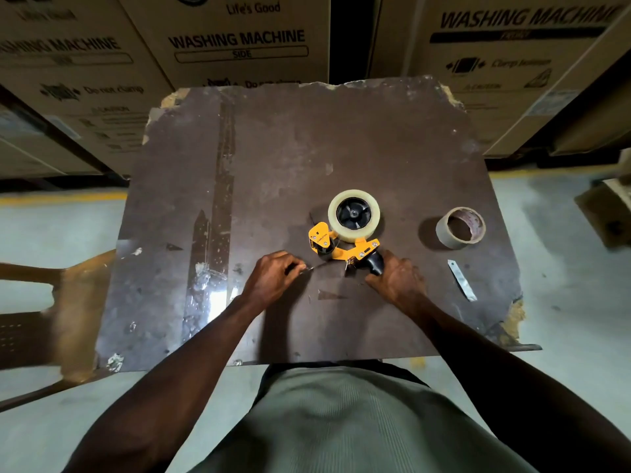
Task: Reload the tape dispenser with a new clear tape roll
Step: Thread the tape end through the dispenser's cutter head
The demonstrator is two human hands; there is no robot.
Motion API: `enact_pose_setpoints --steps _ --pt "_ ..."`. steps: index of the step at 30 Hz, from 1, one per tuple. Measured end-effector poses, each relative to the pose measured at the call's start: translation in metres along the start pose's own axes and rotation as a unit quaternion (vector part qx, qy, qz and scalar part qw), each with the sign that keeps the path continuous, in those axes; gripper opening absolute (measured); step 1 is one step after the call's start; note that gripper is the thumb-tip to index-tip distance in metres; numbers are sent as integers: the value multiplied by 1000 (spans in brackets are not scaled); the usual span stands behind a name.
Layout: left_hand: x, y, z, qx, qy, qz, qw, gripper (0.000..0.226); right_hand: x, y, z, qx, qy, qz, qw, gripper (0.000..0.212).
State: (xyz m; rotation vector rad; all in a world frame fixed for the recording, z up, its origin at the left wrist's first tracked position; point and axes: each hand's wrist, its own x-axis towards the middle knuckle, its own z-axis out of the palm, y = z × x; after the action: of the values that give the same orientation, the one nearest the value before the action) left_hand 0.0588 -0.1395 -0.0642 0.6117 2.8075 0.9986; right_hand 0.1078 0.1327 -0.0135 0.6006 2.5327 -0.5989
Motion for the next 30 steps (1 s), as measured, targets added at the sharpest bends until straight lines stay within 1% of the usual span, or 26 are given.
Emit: enact_pose_setpoints --steps 3,6,11,13,16,24,30 --pt "-8 -13 -11 16 4 0 1000 25 1 0 -3 0 1 -7 1000 58" --pt "-5 -15 -19 33 8 7 999 15 2 0 -4 -8 0 -15 1000 59" --pt "20 -19 -28 83 3 24 996 27 2 4 -5 -18 -1 -27 999 57" --pt "30 -20 -31 96 -2 26 995 27 4 5 -5 -23 -3 -30 999 58" --pt "43 -15 -32 110 -13 30 993 22 7 8 -4 -33 -8 -26 999 60" --pt "65 -12 -31 112 -61 12 992 22 8 9 -5 -56 -6 -37 998 55" --pt "78 -8 -28 100 -91 -20 991 21 7 9 -3 -53 -1 -38 998 54"
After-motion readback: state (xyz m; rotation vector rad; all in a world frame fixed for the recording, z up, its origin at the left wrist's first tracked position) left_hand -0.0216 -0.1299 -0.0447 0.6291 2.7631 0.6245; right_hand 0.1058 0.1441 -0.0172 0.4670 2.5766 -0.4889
